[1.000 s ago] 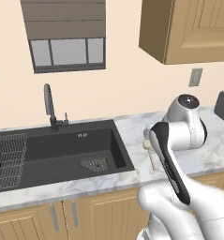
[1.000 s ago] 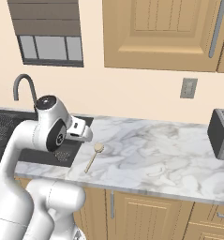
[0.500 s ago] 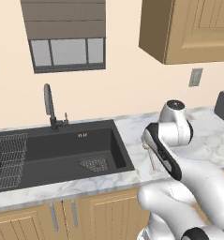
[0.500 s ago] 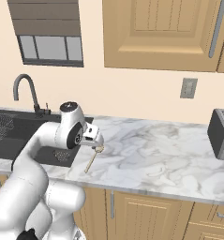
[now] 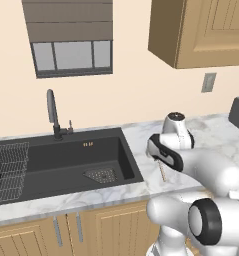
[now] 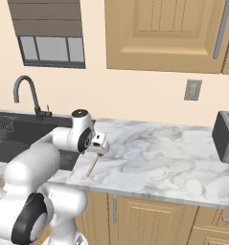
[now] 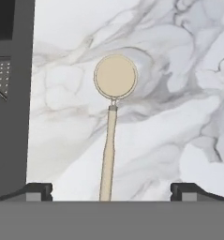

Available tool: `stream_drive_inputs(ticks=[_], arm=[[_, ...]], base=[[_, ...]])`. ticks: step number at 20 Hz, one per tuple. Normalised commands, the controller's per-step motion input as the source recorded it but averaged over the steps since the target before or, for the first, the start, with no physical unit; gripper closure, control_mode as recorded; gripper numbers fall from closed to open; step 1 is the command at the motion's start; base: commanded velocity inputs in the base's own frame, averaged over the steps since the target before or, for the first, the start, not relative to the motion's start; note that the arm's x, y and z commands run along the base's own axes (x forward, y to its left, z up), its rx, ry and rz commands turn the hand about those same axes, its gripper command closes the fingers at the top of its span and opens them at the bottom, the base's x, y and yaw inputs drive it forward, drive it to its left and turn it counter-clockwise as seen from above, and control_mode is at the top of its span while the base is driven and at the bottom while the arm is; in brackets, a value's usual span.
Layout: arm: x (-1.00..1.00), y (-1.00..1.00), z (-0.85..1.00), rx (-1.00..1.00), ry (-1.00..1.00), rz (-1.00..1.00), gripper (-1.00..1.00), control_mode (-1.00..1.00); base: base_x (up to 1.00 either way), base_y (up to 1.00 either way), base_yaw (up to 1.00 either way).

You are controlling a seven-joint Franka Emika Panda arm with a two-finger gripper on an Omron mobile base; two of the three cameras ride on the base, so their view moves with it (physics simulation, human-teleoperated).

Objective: Grab the spray bottle from the cabinet, then place it next to the cutting board for sanitizing. Then grab the dish brush from the countertop next to the sink and place it next to the cutting board.

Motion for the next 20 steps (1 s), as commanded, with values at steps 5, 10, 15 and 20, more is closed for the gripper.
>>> stream_drive_inputs(ticks=[5,10,15,20], arm=[[0.34,0.00,-0.44,0.00,0.12,0.00,-1.00,-1.00],[0.29,0.00,-0.29,0.00,0.13,0.00,-1.00,-1.00],[0.10,-0.01,-0.14,0.00,0.06,0.00,-1.00,-1.00],[0.06,0.00,-0.23,0.00,0.02,0.00,-1.00,-1.00]], base=[[0.00,0.00,0.00],[0.00,0.00,0.00],[0.00,0.00,0.00],[0.00,0.00,0.00]])
